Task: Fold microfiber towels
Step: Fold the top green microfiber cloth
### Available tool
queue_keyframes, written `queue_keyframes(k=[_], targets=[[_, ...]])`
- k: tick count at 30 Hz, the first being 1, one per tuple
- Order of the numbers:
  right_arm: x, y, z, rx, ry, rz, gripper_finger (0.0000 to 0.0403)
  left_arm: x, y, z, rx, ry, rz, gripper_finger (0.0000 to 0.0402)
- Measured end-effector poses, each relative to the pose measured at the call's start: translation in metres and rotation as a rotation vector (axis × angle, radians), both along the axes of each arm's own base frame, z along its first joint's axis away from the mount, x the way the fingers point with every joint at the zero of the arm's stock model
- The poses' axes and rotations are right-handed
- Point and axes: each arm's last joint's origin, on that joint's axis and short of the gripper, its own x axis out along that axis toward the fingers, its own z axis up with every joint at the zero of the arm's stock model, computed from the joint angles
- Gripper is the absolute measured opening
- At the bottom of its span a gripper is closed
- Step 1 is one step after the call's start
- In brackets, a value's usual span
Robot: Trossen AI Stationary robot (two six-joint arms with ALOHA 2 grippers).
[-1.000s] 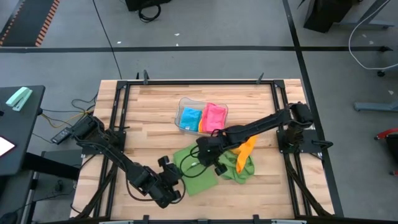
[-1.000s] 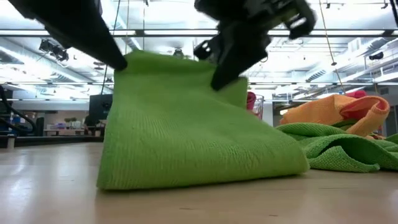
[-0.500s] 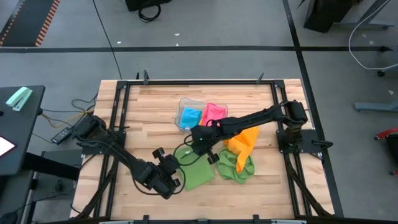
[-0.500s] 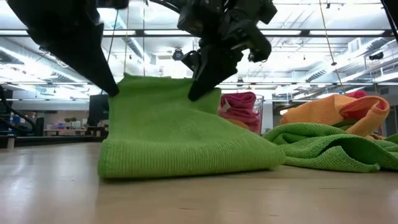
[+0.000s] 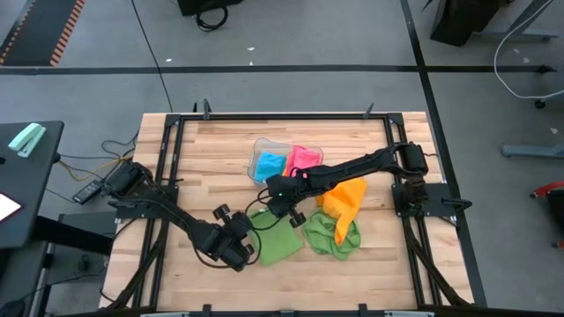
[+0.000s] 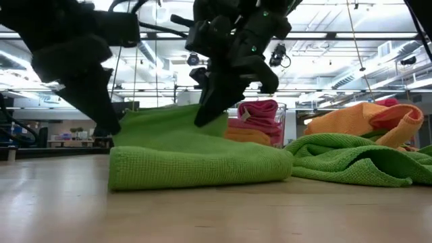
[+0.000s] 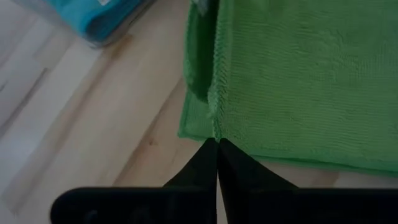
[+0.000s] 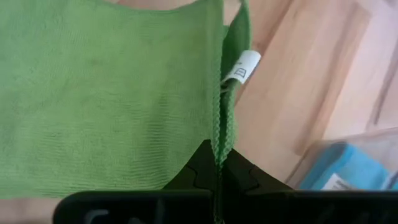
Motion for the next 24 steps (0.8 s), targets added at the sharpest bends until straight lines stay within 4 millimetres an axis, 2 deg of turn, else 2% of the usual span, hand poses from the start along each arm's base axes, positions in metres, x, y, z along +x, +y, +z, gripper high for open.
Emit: queue_keyframes(k=[6,12,18,22,24], targets=[[0.001,0.000,0.001,-0.012,-0.012,0.011,0.0023,-0.001,0.002,-0.001,0.005,0.021,0.000,0.0012],[0.000,-0.002,0.000,-0.038,-0.002,-0.017,0.0092,-0.003,0.004,-0.002,0.005,0.052,0.002,0.0056],[-0.001,-0.004,0.000,-0.062,0.008,-0.068,0.0160,-0.005,0.006,-0.001,0.037,0.079,-0.008,0.0123],[-0.005,-0.001,0.008,-0.094,0.012,-0.097,0.0188,0.001,-0.004,0.010,0.062,0.085,-0.133,0.0155],[-0.004,0.003,0.020,-0.088,-0.030,-0.093,0.0195,0.006,-0.010,0.016,0.069,0.065,-0.208,0.0161]])
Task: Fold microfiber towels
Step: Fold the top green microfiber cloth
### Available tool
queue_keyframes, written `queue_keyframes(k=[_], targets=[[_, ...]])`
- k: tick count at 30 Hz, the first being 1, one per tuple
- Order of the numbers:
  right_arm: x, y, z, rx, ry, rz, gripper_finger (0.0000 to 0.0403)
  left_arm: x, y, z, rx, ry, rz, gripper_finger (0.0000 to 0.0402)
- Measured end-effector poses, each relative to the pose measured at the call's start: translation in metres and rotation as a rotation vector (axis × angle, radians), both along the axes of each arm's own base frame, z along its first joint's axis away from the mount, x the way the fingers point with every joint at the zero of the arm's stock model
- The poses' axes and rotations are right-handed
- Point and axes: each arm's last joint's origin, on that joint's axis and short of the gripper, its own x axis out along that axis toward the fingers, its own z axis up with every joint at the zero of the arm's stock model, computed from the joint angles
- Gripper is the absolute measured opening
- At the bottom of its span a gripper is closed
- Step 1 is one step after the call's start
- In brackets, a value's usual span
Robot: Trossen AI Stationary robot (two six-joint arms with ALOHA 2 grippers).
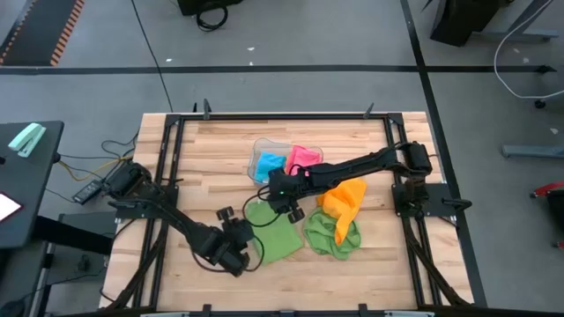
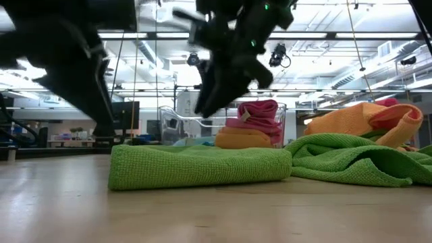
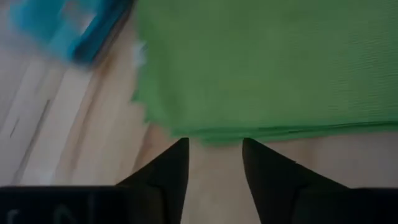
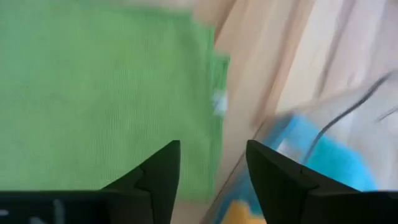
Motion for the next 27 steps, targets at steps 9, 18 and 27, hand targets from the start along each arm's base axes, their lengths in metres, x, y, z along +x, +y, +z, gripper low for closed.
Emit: queue_keyframes(k=[9,18,27], targets=[[-0.010,0.044,0.010,0.152,0.010,0.094,0.0200,0.016,-0.024,-0.001,-0.097,-0.064,-0.277,0.0161],[-0.025,0.093,-0.002,0.164,0.018,0.124,0.0200,0.012,-0.055,-0.031,0.003,0.004,-0.549,0.0248],[-0.035,0.110,-0.019,0.171,-0.016,0.029,0.0200,0.014,-0.056,-0.045,0.113,0.025,-0.562,0.0278]])
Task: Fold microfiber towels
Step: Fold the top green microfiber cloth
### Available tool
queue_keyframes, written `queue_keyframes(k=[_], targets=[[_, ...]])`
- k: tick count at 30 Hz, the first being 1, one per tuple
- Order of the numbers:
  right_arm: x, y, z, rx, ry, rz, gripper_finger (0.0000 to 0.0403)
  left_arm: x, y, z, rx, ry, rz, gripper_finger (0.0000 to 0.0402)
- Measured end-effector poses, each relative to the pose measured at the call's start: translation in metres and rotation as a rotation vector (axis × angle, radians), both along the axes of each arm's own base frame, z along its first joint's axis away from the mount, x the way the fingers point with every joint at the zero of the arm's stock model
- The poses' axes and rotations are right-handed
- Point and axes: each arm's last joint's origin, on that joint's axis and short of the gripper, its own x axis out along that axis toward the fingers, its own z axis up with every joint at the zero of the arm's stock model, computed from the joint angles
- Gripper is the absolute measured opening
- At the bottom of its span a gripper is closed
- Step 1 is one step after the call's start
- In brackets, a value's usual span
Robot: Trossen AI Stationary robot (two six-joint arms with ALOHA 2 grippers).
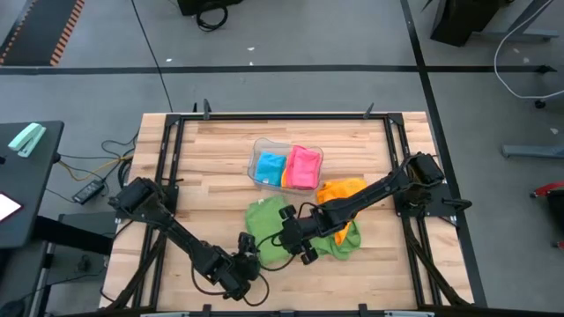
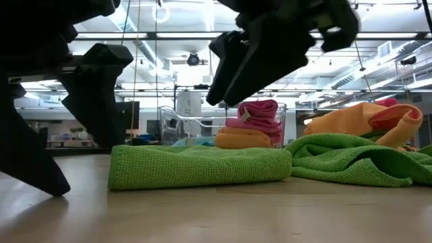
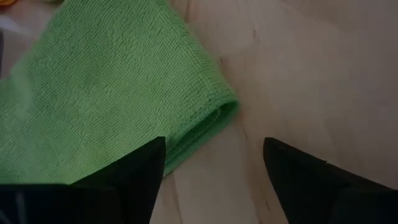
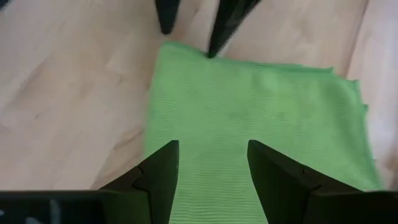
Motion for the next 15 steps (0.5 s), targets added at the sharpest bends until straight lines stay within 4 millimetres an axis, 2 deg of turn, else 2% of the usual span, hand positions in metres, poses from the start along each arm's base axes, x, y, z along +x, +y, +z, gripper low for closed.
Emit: queue_keyframes(k=[5,15], targets=[[-0.002,0.004,-0.001,0.007,-0.001,-0.005,0.0200,-0.001,-0.006,0.007,0.064,-0.024,-0.054,0.0261],[0.000,0.004,0.000,0.012,-0.021,-0.006,0.0200,0.006,0.005,0.005,0.123,-0.008,-0.045,0.0231]])
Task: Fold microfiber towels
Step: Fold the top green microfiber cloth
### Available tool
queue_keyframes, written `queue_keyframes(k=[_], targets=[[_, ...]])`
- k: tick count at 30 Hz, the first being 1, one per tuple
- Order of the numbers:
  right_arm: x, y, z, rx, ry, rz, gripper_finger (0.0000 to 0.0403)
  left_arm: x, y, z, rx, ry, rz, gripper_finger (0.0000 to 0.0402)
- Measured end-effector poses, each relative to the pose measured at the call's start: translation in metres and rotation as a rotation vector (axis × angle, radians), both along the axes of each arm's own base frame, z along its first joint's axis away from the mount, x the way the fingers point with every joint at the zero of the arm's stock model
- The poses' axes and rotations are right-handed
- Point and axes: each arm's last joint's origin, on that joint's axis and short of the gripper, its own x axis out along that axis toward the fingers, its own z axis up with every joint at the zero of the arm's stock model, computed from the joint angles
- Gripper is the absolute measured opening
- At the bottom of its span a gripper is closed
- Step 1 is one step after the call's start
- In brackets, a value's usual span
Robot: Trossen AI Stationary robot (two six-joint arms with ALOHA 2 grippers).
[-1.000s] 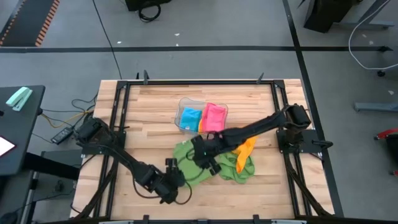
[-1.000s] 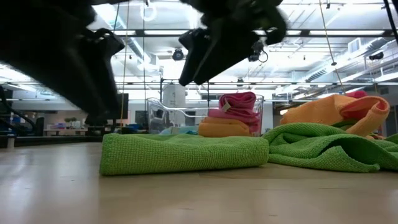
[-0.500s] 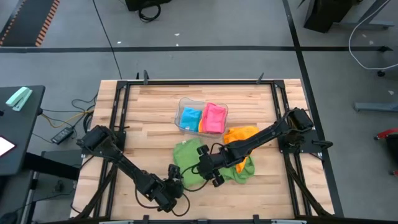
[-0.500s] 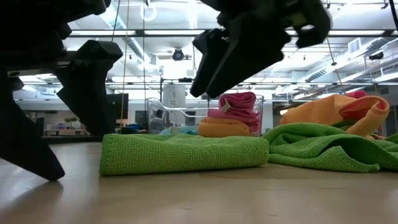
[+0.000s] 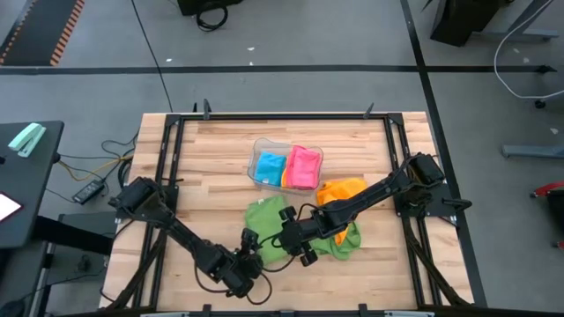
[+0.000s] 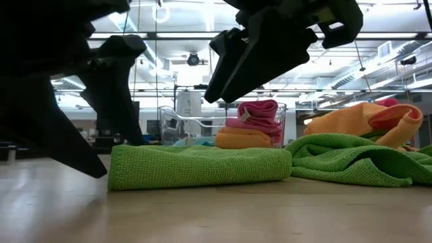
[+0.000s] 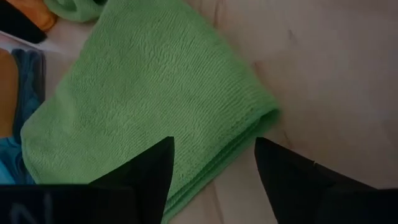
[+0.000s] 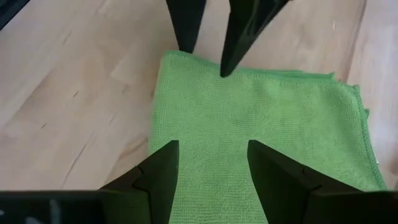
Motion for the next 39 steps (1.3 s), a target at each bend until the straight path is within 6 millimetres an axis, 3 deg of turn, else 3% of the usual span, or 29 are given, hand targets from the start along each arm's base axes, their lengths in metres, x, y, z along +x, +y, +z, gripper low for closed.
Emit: queue_keyframes(k=[13,23,28,33,39], targets=[[-0.002,0.008,0.001,0.013,-0.014,0.013,0.0200,0.001,0.012,-0.008,0.049,0.072,-0.084,0.0226],[-0.001,0.010,0.002,0.022,-0.035,0.014,0.0200,0.006,0.022,-0.009,0.119,0.116,-0.149,0.0190],[-0.003,0.013,0.003,0.023,-0.027,0.021,0.0200,0.011,0.028,-0.009,0.059,0.165,-0.174,0.0170],[-0.007,0.015,0.011,0.028,-0.038,0.029,0.0200,0.011,0.028,-0.010,0.032,0.165,-0.159,0.0134],[-0.007,0.022,0.005,0.031,-0.028,0.036,0.0200,0.012,0.027,-0.011,-0.049,0.149,-0.092,0.0052]])
